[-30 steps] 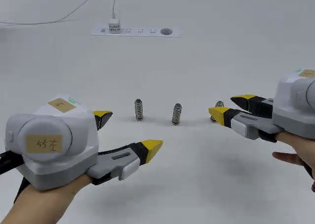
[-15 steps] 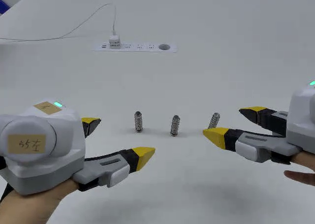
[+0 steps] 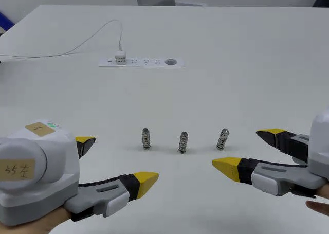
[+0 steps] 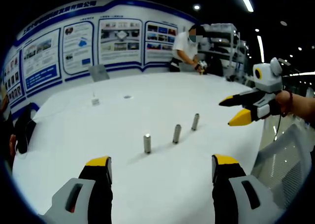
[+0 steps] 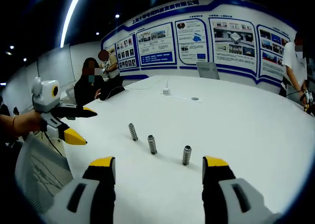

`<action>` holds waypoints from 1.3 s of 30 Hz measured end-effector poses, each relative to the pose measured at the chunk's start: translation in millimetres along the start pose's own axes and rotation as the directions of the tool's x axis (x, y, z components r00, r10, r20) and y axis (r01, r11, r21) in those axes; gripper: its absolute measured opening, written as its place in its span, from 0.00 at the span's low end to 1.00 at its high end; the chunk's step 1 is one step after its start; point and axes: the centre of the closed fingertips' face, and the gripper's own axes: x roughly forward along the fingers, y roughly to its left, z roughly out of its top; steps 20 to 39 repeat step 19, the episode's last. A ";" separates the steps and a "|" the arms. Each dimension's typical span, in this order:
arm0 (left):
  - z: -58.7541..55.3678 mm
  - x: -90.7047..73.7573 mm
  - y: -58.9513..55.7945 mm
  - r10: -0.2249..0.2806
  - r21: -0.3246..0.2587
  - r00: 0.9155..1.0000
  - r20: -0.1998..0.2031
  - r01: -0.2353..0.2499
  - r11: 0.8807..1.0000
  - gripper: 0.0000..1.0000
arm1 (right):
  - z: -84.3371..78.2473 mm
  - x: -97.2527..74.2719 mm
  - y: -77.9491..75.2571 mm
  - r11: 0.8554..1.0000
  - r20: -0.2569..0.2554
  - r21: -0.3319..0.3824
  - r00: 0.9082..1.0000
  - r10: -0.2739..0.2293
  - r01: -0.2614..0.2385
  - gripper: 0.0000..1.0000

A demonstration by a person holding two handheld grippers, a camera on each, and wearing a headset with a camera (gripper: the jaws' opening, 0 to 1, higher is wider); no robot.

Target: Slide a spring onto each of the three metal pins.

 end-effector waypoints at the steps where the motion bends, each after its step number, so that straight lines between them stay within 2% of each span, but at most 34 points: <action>1: -0.4 -0.4 -0.3 -0.001 0.000 1.000 -0.001 0.001 1.000 0.86 | -0.4 -0.6 0.1 1.000 0.000 0.001 1.000 0.001 -0.001 0.74; 11: -2.5 -5.1 -4.7 -0.006 0.007 1.000 0.009 0.006 1.000 0.91 | -2.7 -5.9 5.2 1.000 0.008 0.012 1.000 0.005 -0.005 0.76; 19: -1.6 -7.0 -3.5 0.003 0.013 1.000 0.017 -0.003 1.000 0.94 | -5.9 -6.8 7.6 1.000 0.008 0.013 1.000 0.003 -0.003 0.76; 39: -1.6 -7.0 -3.5 0.003 0.013 1.000 0.017 -0.003 1.000 0.94 | -5.9 -6.8 7.6 1.000 0.008 0.013 1.000 0.003 -0.003 0.76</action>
